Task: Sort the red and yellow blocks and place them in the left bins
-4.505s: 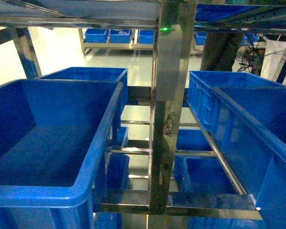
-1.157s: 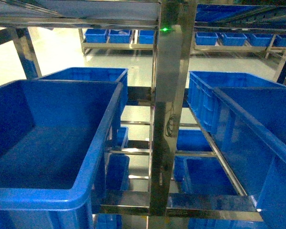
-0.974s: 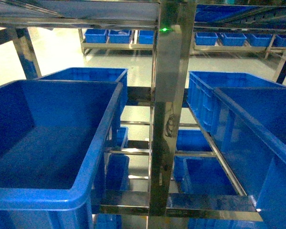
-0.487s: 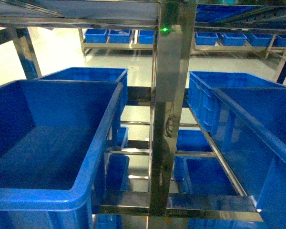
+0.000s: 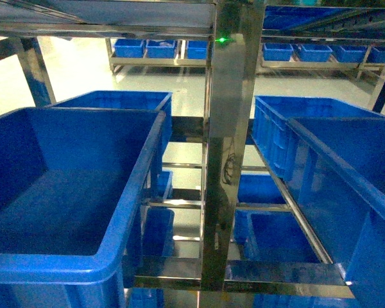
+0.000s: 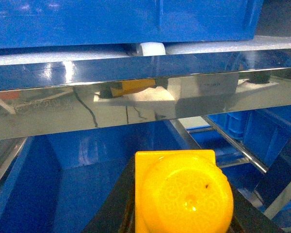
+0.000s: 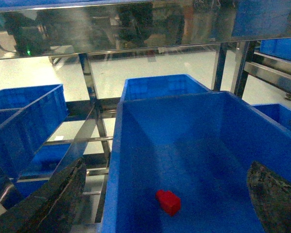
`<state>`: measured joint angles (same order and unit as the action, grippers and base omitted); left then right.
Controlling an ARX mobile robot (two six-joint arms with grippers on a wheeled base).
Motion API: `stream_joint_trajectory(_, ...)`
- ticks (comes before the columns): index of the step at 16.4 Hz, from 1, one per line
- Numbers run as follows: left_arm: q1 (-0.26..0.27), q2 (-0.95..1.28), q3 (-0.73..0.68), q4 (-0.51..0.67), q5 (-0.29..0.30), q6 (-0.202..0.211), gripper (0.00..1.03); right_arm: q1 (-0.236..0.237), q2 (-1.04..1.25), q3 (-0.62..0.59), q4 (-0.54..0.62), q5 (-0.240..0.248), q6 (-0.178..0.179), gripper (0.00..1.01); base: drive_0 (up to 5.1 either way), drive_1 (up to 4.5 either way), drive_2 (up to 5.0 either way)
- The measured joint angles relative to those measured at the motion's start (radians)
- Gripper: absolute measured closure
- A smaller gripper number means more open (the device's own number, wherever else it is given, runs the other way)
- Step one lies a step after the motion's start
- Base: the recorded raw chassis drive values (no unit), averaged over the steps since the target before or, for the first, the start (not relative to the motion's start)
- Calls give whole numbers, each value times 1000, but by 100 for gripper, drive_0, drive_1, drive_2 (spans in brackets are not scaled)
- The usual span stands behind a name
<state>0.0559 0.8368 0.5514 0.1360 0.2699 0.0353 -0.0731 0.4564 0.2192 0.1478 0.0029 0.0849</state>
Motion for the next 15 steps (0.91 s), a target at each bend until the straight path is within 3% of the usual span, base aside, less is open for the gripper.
stream_joint_trajectory(1, 5, 0, 0, -12, 4, -1, 76, 0, 0, 0, 0, 0, 0, 3, 0, 0, 0)
stream_joint_trajectory(4, 96, 4, 0, -202, 84, 14, 76, 0, 0, 0, 0, 0, 0, 3, 0, 0, 0)
stream_joint_trajectory(7, 118, 24, -37, -252, 96, 49, 76, 0, 0, 0, 0, 0, 0, 3, 0, 0, 0)
stream_joint_trajectory(9, 106, 74, -54, -223, 78, 65, 76, 0, 0, 0, 0, 0, 0, 3, 0, 0, 0)
stream_joint_trajectory(15, 40, 260, -76, -50, -56, 85, 76, 0, 0, 0, 0, 0, 0, 3, 0, 0, 0)
